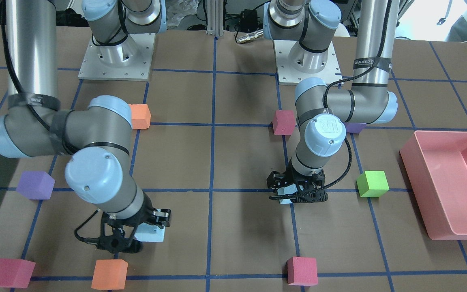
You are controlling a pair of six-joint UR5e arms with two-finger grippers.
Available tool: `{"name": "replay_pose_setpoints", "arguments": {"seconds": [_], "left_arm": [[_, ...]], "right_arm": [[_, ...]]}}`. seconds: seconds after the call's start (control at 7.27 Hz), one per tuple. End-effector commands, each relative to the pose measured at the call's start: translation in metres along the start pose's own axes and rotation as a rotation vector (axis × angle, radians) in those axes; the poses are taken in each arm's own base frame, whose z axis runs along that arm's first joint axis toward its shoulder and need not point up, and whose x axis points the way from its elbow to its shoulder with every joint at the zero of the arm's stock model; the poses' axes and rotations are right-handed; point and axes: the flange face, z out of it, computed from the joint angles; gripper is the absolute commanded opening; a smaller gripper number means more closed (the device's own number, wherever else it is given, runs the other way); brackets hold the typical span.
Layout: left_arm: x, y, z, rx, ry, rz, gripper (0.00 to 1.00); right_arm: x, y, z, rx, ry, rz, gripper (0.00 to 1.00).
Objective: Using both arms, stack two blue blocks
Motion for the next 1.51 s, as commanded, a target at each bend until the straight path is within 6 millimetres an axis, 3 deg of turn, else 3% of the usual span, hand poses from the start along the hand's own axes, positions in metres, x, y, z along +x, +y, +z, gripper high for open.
{"name": "replay_pose_setpoints", "arguments": {"seconds": [0.0, 0.28, 0.41, 0.69, 0.83, 0.96, 1.1, 1.24, 1.38], "left_arm": [[0.000, -0.001, -0.001, 0.005, 0.000, 0.012, 0.73], [0.000, -0.002, -0.003, 0.009, 0.001, 0.016, 0.08], [0.000, -0.005, -0.007, 0.018, 0.001, 0.016, 0.00], [0.000, -0.017, -0.025, 0.055, 0.001, 0.013, 0.00], [0.001, -0.022, -0.030, 0.063, 0.001, 0.013, 0.00], [0.001, -0.025, -0.033, 0.072, 0.002, 0.013, 0.00], [-0.001, -0.029, -0.042, 0.089, 0.003, 0.012, 0.00], [0.001, -0.037, -0.049, 0.100, 0.006, 0.012, 0.00], [0.002, -0.041, -0.054, 0.089, 0.007, 0.012, 0.00]], "right_arm": [[-0.078, -0.013, 0.033, -0.028, 0.003, -0.005, 0.00], [-0.093, -0.005, 0.049, -0.048, 0.004, -0.026, 0.00], [-0.099, -0.001, 0.050, -0.061, -0.017, -0.031, 0.00], [-0.101, 0.000, 0.056, -0.077, -0.035, -0.045, 0.00], [-0.101, 0.000, 0.059, -0.082, -0.035, -0.046, 0.05], [-0.101, 0.000, 0.063, -0.085, -0.035, -0.046, 0.35], [-0.101, 0.000, 0.065, -0.088, -0.034, -0.045, 0.53], [-0.102, 0.000, 0.066, -0.091, -0.042, -0.045, 0.62], [-0.104, 0.001, 0.065, -0.095, -0.059, -0.042, 0.80]]}}
